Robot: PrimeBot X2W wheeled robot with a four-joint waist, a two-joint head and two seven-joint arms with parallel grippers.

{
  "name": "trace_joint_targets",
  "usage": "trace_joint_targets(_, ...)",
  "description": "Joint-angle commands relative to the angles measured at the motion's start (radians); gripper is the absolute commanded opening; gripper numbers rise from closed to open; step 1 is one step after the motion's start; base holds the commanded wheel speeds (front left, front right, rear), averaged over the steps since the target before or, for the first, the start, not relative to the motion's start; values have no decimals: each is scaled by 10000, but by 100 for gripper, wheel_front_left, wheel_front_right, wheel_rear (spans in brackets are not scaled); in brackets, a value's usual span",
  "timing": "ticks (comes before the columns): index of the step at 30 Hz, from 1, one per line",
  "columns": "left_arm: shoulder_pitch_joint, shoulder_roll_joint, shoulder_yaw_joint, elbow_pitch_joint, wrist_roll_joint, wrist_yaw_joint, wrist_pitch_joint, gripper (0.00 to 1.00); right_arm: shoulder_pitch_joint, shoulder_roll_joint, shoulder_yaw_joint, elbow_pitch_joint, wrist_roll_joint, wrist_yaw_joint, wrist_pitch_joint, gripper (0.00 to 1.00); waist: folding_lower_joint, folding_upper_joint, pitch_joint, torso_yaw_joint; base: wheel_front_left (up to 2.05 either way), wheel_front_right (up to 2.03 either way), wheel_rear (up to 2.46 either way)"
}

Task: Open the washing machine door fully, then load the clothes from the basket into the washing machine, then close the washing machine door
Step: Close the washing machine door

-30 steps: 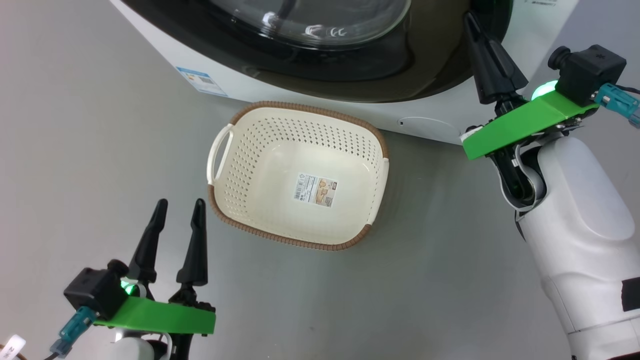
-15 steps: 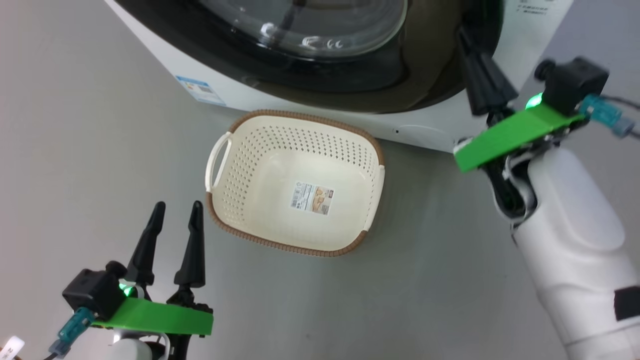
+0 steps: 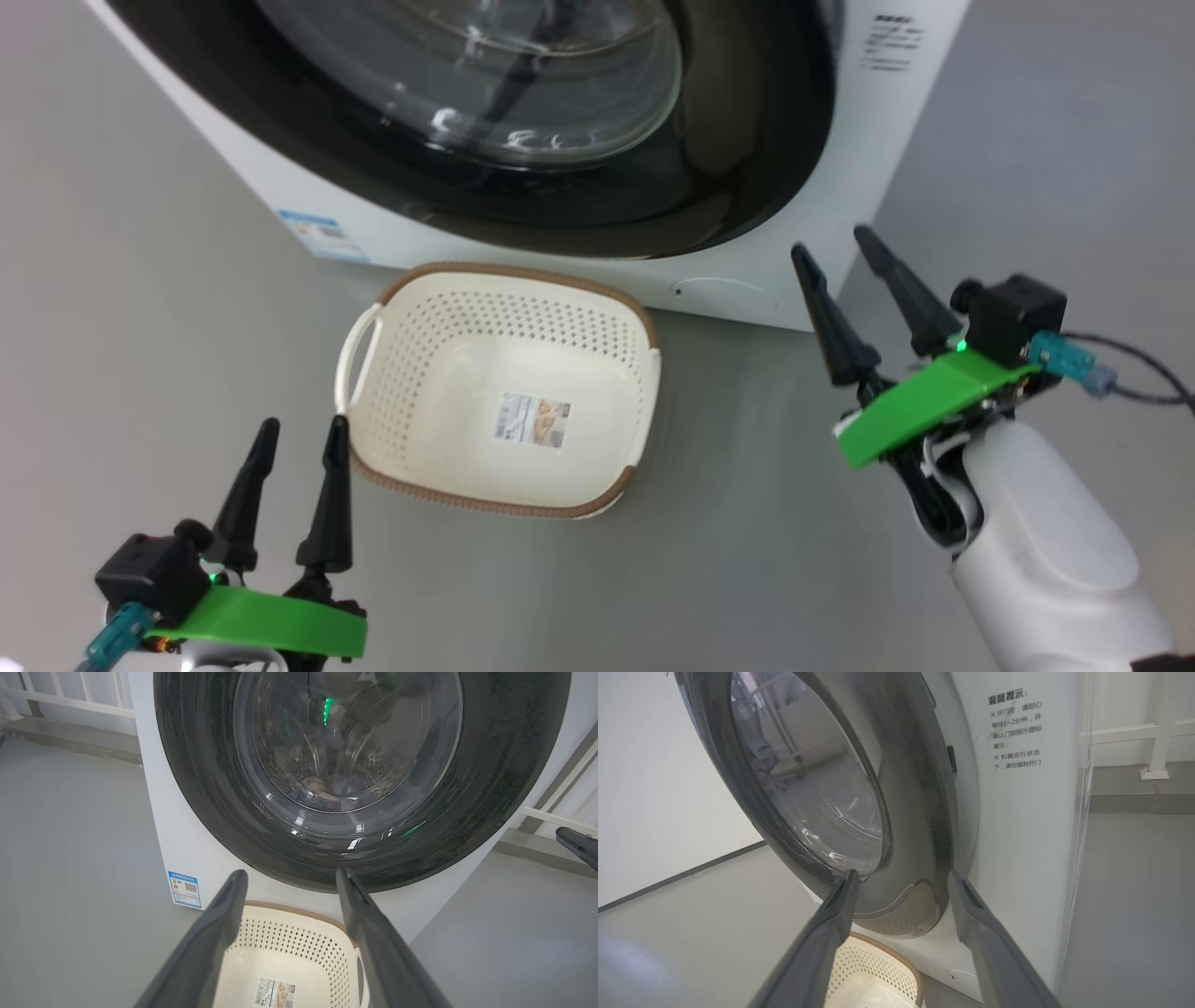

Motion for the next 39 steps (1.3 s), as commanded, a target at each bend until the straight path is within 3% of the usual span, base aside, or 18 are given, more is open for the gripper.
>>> trace_joint_targets(1,13,360,403,-155,-23,-29,-93,100,332,159,217,-312,42,-23,-48,100,0,0,-351,-383,0,0,0)
trace_joint_targets(26,767,917,1317,314,155,-29,-93,100,2806,-249,-529,-788,-90,-23,-48,100,0,0,-1460,-2787,0,0,0)
trace_joint_targets(39,967,980,1536,490,223,-29,-93,100,3346,-336,-1069,-957,-98,-23,-48,100,0,0,-1647,-3413,0,0,0)
